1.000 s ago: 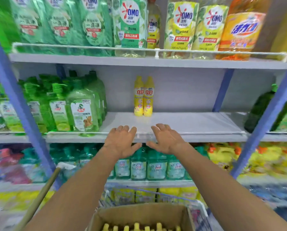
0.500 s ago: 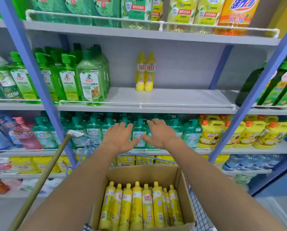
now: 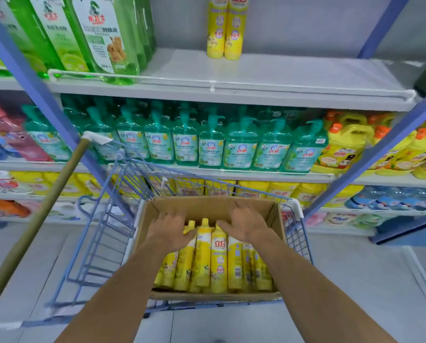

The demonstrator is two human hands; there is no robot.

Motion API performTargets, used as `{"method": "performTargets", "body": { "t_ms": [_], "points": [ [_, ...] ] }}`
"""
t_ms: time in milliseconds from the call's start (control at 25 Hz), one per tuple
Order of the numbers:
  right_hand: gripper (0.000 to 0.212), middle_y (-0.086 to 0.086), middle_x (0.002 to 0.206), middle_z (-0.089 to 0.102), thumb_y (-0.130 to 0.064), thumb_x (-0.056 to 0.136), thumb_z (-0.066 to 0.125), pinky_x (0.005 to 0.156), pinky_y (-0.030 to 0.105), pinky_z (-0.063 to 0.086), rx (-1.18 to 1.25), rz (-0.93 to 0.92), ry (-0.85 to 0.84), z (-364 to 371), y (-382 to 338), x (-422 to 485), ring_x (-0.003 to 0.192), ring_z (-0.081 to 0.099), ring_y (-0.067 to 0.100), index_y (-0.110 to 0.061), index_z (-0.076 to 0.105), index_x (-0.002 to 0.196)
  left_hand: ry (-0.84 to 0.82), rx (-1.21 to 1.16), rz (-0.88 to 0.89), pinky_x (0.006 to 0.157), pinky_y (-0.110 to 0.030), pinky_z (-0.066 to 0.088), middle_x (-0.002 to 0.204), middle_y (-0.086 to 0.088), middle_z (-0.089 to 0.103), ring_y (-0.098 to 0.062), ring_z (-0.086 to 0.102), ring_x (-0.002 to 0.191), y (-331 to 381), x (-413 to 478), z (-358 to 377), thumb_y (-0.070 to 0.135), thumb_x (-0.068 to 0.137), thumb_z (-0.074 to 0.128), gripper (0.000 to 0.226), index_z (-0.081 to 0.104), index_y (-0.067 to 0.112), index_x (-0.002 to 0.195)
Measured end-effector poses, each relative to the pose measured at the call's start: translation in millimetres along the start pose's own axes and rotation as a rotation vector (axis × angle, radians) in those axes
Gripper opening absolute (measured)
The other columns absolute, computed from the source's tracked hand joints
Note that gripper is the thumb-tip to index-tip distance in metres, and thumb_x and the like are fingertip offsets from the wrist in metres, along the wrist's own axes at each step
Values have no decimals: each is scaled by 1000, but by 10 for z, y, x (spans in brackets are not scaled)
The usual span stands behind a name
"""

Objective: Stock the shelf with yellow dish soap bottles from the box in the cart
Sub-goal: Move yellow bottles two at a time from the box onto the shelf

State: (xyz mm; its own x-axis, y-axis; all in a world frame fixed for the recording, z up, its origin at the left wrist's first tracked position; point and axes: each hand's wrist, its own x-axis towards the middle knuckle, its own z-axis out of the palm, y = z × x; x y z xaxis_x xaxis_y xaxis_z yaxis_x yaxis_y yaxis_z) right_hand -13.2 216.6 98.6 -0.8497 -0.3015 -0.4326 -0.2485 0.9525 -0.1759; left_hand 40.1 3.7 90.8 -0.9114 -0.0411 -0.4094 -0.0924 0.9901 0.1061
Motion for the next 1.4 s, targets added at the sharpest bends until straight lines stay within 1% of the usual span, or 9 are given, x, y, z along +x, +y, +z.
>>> {"method": "performTargets", "body": {
  "t_ms": [120, 280, 480, 640, 720, 880, 1080, 1240, 1400],
  "points": [
    [64, 13, 149, 38, -58, 98, 47, 103, 49, 46, 32, 47, -68, 348, 130, 146, 138, 35, 35, -8, 50, 138, -60, -52, -58, 102, -47, 45, 140, -11, 47, -35, 48, 129, -225, 141, 333, 68, 89, 49, 78, 32, 21, 149],
    [75, 14, 152, 37, -58, 97, 48, 104, 48, 45, 54, 125, -122, 769, 233, 394, 139, 37, 34, -11, 31, 153, -136, -126, -104, 98, -46, 46, 144, -16, 45, -37, 46, 130, -523, 410, 702, 62, 92, 51, 79, 28, 16, 151],
    [68, 14, 144, 43, -59, 98, 46, 102, 46, 46, 151, 270, -172, 1315, 396, 676, 135, 41, 33, -9, 38, 145, -249, -287, -235, 91, -42, 50, 136, -16, 49, -36, 54, 121, -743, 780, 1192, 57, 86, 64, 76, 38, 9, 138],
    [73, 13, 146, 40, -49, 94, 61, 104, 46, 48, 311, 409, -246, 1713, 512, 807, 134, 45, 33, -9, 33, 148, -215, -314, -355, 75, -35, 46, 118, -14, 60, -33, 61, 107, -757, 989, 1425, 52, 80, 73, 65, 50, 7, 121],
    [73, 15, 143, 41, -42, 91, 68, 103, 45, 49, 393, 484, -201, 1829, 528, 876, 130, 49, 34, -9, 33, 147, -216, -294, -397, 72, -34, 43, 116, -15, 62, -33, 61, 104, -738, 1082, 1447, 43, 82, 72, 54, 53, 7, 117],
    [81, 19, 133, 51, -39, 80, 81, 97, 46, 52, 462, 574, -123, 2019, 576, 1026, 122, 55, 37, -5, 36, 138, -208, -238, -458, 77, -36, 43, 119, -17, 60, -36, 60, 108, -722, 1213, 1537, 28, 81, 70, 49, 53, 5, 120],
    [77, 13, 117, 63, -40, 68, 89, 73, 33, 47, 561, 610, -58, 2092, 647, 1078, 109, 63, 33, -8, 44, 122, -173, -229, -517, 77, -36, 45, 118, -17, 62, -35, 61, 108, -684, 1227, 1579, 29, 79, 74, 49, 56, 5, 117],
    [75, 11, 116, 66, -39, 66, 90, 78, 36, 52, 572, 611, -35, 2079, 637, 1016, 111, 63, 32, -8, 47, 119, -173, -247, -527, 79, -36, 46, 117, -14, 63, -33, 62, 107, -671, 1154, 1549, 32, 80, 75, 44, 58, 9, 113],
    [72, 11, 114, 68, -34, 68, 90, 71, 30, 45, 599, 631, -28, 2086, 621, 944, 107, 65, 30, -7, 48, 119, -210, -339, -528, 83, -36, 51, 111, -8, 67, -30, 64, 104, -689, 1098, 1608, 34, 82, 76, 37, 61, 12, 108]
  ]
}}
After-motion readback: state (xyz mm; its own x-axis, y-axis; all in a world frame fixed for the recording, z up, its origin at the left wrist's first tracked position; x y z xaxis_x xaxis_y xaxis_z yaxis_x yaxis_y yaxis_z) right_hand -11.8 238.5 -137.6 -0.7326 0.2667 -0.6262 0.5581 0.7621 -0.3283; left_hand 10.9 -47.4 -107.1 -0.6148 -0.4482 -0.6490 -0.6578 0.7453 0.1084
